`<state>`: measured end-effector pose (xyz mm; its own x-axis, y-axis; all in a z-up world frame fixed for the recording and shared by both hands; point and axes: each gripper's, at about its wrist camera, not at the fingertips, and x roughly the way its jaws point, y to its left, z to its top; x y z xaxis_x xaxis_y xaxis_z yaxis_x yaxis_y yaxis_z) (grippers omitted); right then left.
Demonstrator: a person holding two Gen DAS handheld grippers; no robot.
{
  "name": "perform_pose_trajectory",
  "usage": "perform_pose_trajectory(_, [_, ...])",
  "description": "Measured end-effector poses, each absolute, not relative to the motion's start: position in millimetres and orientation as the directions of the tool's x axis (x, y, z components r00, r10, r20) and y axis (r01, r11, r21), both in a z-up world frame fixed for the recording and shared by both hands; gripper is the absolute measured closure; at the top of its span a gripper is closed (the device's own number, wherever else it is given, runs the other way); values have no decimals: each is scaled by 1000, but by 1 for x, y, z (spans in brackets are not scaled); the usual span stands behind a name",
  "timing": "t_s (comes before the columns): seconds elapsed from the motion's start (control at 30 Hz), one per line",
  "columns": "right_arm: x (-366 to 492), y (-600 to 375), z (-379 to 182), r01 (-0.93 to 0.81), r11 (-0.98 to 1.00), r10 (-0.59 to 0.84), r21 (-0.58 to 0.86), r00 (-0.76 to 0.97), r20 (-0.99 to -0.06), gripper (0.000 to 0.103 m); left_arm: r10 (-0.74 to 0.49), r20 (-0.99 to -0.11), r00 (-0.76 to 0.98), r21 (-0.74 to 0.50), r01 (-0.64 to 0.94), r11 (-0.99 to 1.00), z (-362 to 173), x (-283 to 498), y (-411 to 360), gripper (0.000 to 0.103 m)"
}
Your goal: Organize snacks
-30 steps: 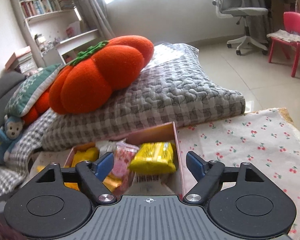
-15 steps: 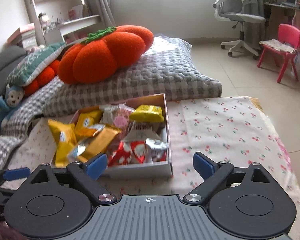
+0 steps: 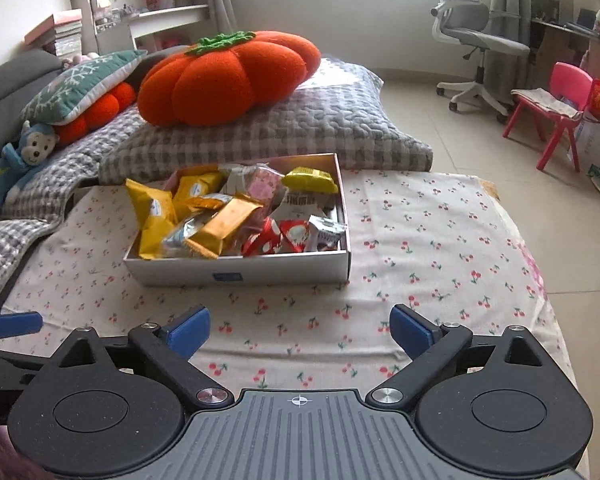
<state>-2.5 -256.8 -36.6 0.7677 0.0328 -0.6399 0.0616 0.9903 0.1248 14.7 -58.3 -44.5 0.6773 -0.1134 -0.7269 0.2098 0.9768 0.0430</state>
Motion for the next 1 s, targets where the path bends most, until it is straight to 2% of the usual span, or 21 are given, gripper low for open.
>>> perform_pose_trajectory(0.13, [-11,-254,-38,60,991,34,121,758,-651,4,-111,-747,656,22,192,981,-47,10,-57,0])
perform_pose_trajectory(0.5, [-17,-245,-49,38,996,32,86,727,-686,4,-57,-741,669,59,149,987,-45,2,-60,0])
perform_pose_trajectory(1.0, [-14,-238,-51,29,997,26,69,727,-687,4,-34,-747,664,58,116,991,-46,3,-59,0])
